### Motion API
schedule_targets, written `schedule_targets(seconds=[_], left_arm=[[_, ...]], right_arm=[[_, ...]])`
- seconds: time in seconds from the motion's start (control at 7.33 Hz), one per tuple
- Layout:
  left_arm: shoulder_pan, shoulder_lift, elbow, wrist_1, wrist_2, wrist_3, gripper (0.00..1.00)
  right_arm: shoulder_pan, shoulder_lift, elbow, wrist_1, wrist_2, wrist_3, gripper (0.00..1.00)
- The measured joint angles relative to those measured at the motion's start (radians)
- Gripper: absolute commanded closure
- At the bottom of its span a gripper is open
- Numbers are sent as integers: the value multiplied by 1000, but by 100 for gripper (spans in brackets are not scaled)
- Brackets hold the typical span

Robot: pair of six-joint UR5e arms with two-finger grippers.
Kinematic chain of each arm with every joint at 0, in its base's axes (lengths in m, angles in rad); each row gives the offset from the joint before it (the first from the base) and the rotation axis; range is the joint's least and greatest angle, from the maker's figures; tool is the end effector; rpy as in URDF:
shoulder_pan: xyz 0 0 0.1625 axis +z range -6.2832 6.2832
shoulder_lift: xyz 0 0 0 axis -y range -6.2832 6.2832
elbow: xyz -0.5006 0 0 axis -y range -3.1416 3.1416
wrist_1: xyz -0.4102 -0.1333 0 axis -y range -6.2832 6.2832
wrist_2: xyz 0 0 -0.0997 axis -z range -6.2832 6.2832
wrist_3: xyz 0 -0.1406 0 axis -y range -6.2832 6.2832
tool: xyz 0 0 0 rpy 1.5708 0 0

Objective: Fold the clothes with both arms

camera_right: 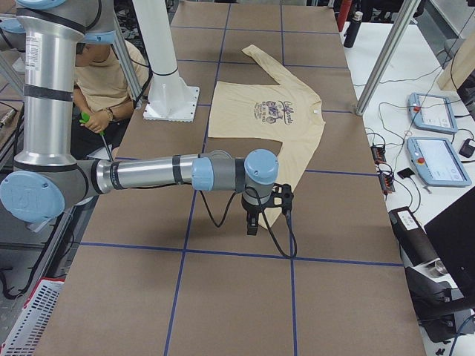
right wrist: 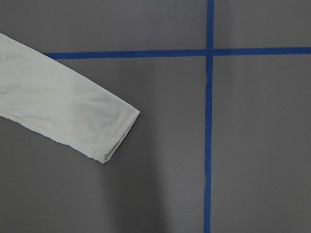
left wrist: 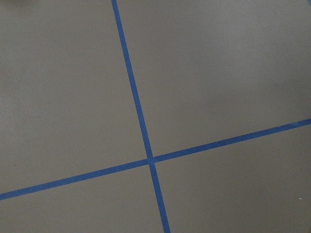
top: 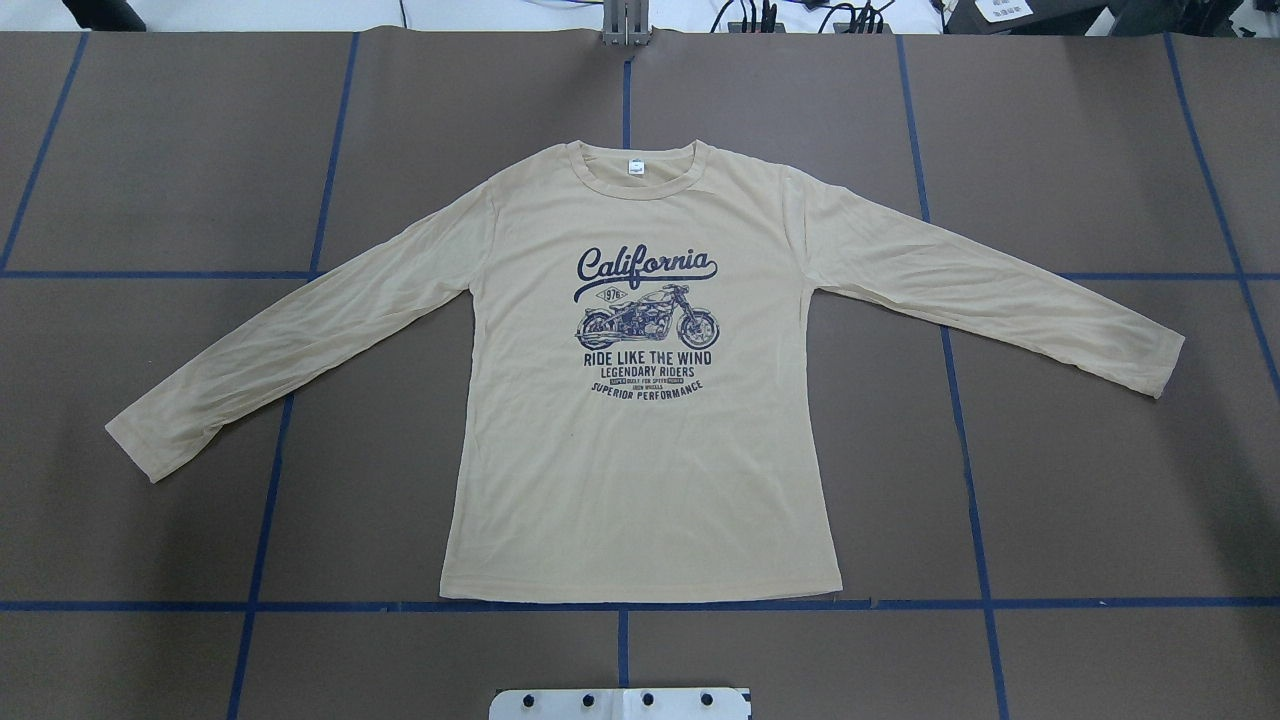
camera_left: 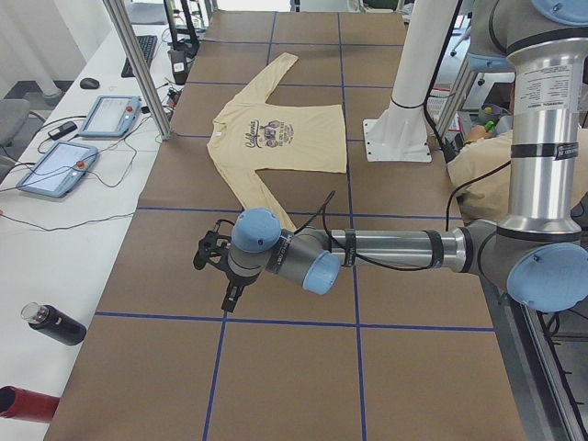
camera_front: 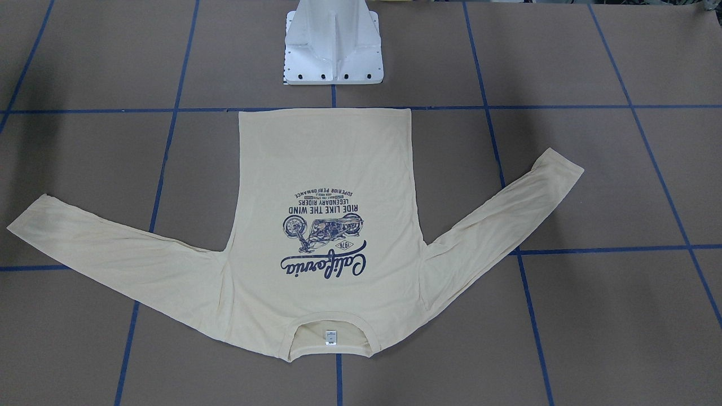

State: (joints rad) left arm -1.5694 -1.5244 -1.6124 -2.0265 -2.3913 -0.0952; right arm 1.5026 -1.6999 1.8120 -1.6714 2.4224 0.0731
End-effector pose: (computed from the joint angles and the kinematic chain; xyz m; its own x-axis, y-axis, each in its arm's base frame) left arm -0.0297 -0.5185 0.7074 0.6784 0.2327 -0.6968 0.0635 0.9264 0.3712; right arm -0.0028 -0.4448 0.7045 0.6599 0.0195 0.7511 0.0200 0.9989 -0.0435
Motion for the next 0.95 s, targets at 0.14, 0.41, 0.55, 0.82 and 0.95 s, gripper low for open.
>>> schedule_targets(seconds=[0.14, 0.41, 0.55, 0.82, 0.95], left_arm=[[-2, -1, -15, 0, -8, -4, 0], [-6, 16, -54, -3, -45, -9, 0], [-6, 31, -69, -7, -57, -10, 0], [-6, 57, -91, -12, -64, -9, 0], [-6, 61, -96, -15, -65, -9, 0]], right_arm=[[1, -3, -11, 1, 6, -1, 0], [2, 3, -16, 7, 7, -3, 0], [2, 4, -21, 34, 3, -1, 0], [0, -1, -52, 147, 2, 2, 0], [-8, 1, -73, 191, 3, 4, 0]])
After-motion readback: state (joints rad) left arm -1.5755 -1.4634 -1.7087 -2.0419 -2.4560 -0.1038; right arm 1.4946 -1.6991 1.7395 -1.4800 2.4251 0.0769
